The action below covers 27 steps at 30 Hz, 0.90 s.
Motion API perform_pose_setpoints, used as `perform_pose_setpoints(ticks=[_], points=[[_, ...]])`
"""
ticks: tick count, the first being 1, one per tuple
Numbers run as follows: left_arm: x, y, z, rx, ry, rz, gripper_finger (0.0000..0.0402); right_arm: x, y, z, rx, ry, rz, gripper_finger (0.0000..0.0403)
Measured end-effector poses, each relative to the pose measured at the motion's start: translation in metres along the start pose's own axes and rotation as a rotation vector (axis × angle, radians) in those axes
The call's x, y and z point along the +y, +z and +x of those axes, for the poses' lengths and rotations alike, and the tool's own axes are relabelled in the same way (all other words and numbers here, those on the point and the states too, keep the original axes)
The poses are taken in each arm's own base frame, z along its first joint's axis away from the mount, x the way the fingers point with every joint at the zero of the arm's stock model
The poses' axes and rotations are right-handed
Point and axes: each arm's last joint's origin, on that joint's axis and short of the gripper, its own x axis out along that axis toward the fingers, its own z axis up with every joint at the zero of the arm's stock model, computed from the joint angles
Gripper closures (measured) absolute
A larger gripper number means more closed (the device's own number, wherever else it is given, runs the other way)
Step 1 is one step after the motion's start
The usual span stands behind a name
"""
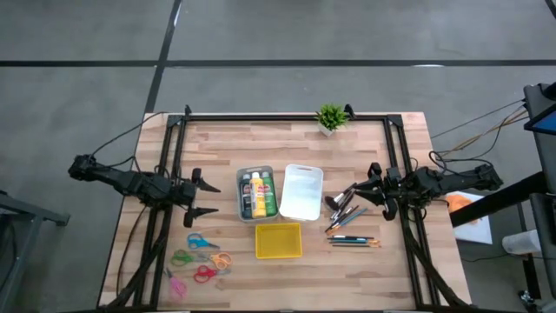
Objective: Pick & Place Paint Supplies
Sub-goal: Put the silver paint brush into the white bin
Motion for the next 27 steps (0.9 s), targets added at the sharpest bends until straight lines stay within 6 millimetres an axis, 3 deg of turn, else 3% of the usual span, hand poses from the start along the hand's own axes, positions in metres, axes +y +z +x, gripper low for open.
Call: perform_pose_setpoints(ticks=[21,27], points=[[0.0000,-0.0002,0.0000,0.002,0.000,0.003,0.0096,0.0000,0.0001,0.0000,-0.001,-0.002,0.000,0.0309],[0.0000,-0.0003,0.0000,0.002,0.000,0.003,0.0096,0.0028,0.0074,-0.0004,-0.075,0.032,0.122,0.0309]])
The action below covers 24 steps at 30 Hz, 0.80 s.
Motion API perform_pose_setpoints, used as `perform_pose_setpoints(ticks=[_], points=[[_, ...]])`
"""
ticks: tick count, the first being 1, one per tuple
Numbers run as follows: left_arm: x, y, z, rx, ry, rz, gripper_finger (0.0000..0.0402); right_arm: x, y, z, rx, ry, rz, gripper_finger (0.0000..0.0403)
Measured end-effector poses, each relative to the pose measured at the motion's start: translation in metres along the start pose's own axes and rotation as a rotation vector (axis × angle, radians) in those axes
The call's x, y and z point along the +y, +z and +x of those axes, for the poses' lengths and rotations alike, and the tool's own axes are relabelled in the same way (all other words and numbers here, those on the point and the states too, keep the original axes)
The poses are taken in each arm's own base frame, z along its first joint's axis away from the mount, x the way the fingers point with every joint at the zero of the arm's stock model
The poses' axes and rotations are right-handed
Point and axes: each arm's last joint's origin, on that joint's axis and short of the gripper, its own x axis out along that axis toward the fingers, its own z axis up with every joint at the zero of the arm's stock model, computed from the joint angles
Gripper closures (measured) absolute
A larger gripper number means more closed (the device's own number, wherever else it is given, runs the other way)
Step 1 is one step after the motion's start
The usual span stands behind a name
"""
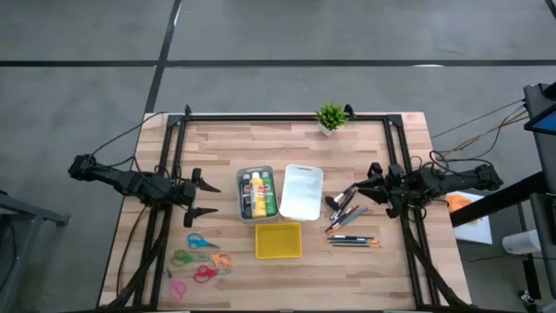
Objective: Pick & Place Paint Supplies
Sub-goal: Put the silver paint brush into the white bin
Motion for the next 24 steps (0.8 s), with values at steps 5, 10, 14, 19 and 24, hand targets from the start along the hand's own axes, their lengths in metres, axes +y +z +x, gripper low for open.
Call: perform_pose_setpoints(ticks=[5,10,14,19,24], points=[[0.000,0.000,0.000,0.000,0.000,0.000,0.0096,0.002,0.007,0.000,-0.091,-0.015,0.049,0.0309],[0.000,0.000,0.000,0.000,0.000,0.000,0.0096,-0.002,0.005,0.000,-0.101,-0.100,0.051,0.0309],[0.000,0.000,0.000,0.000,0.000,0.000,0.0096,-0.002,0.003,0.002,-0.031,-0.142,0.086,0.0309],[0.000,0.000,0.000,0.000,0.000,0.000,0.0096,0.005,0.019,0.006,0.128,-0.275,0.032,0.0309],[0.000,0.000,0.000,0.000,0.000,0.000,0.0096,0.020,0.044,0.020,0.272,-0.394,-0.089,0.0309]])
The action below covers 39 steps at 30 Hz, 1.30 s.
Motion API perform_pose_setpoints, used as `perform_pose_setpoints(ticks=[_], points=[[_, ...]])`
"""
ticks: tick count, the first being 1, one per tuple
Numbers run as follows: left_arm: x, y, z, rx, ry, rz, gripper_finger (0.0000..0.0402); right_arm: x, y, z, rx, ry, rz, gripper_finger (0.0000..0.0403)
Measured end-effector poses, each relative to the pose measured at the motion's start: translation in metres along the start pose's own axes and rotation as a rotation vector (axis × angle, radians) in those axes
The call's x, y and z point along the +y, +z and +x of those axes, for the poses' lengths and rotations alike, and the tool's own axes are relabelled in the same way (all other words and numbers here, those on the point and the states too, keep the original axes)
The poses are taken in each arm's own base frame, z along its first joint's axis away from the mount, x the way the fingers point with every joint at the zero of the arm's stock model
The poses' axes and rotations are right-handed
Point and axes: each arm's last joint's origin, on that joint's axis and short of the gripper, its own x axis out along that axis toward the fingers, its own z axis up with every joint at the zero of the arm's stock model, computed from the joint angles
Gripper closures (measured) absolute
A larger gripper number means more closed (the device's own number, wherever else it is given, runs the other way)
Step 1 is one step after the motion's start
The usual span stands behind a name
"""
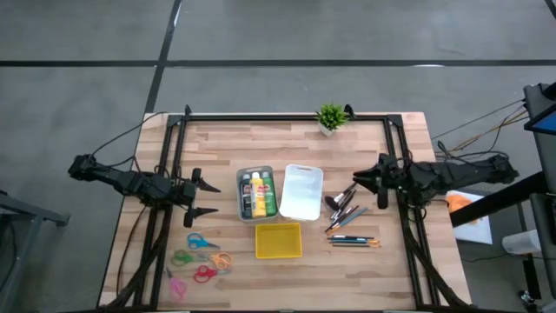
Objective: Pick & Place Paint Supplies
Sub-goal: Put the silver paint brush into the white bin
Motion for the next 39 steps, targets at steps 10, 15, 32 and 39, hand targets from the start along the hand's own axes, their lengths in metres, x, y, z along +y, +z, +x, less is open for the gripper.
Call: perform_pose_setpoints(ticks=[10,15,32,39], points=[[0.000,0.000,0.000,0.000,0.000,0.000,0.0096,0.036,0.055,0.031,0.455,-0.194,-0.505,0.0309],[0.000,0.000,0.000,0.000,0.000,0.000,0.0096,0.037,0.074,0.061,0.667,-0.183,-0.513,0.0309],[0.000,0.000,0.000,0.000,0.000,0.000,0.0096,0.007,0.057,0.135,1.113,-0.022,-0.562,0.0307],[0.000,0.000,0.000,0.000,0.000,0.000,0.0096,0.001,0.044,0.123,1.099,-0.001,-0.560,0.0243]])
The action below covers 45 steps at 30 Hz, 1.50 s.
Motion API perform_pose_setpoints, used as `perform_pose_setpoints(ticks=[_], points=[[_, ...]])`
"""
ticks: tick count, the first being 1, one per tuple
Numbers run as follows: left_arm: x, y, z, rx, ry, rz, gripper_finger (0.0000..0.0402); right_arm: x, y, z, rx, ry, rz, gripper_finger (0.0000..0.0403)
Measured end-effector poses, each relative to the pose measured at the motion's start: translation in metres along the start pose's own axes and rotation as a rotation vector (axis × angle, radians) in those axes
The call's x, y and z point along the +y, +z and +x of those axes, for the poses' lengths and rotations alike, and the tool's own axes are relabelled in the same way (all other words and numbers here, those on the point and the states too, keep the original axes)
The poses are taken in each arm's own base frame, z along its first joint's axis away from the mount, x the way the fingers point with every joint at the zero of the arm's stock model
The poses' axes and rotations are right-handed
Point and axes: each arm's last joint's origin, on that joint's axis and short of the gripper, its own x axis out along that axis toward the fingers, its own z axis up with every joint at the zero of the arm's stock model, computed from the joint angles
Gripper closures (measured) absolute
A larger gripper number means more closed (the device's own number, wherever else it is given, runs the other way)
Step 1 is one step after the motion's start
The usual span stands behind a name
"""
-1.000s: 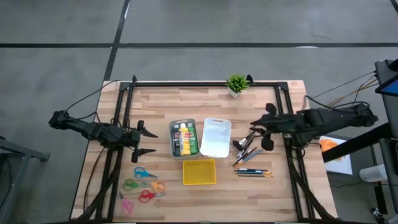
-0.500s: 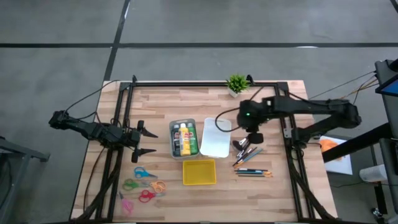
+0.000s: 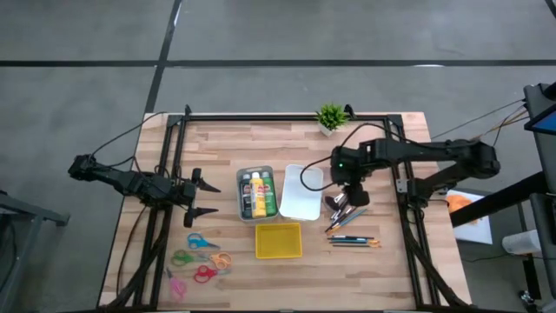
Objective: Pick & Place Paint Supplies
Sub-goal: Put the silver paint brush into the white bin
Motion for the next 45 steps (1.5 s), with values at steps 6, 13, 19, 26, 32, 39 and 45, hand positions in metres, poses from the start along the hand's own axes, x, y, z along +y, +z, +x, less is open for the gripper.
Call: perform_pose_setpoints(ticks=[6,13,19,26,32,39,45], points=[[0.000,0.000,0.000,0.000,0.000,0.000,0.0096,0.002,-0.017,0.026,0.012,-0.003,-0.003,0.0219],[0.000,0.000,0.000,0.000,0.000,0.000,0.0096,0.002,-0.032,0.053,0.017,-0.038,-0.022,0.0218],[0.000,0.000,0.000,0.000,0.000,0.000,0.0096,0.002,-0.039,0.063,0.027,-0.050,-0.039,0.0218],[0.000,0.000,0.000,0.000,0.000,0.000,0.0096,0.000,-0.037,0.077,0.039,-0.047,-0.039,0.0218],[0.000,0.000,0.000,0.000,0.000,0.000,0.0096,-0.001,-0.034,0.090,0.084,-0.037,-0.029,0.0218],[0.000,0.000,0.000,0.000,0.000,0.000,0.0096,-0.002,-0.034,0.101,0.124,-0.027,-0.015,0.0218],[0.000,0.000,0.000,0.000,0.000,0.000,0.0096,-0.003,-0.033,0.108,0.149,-0.023,0.016,0.0218]])
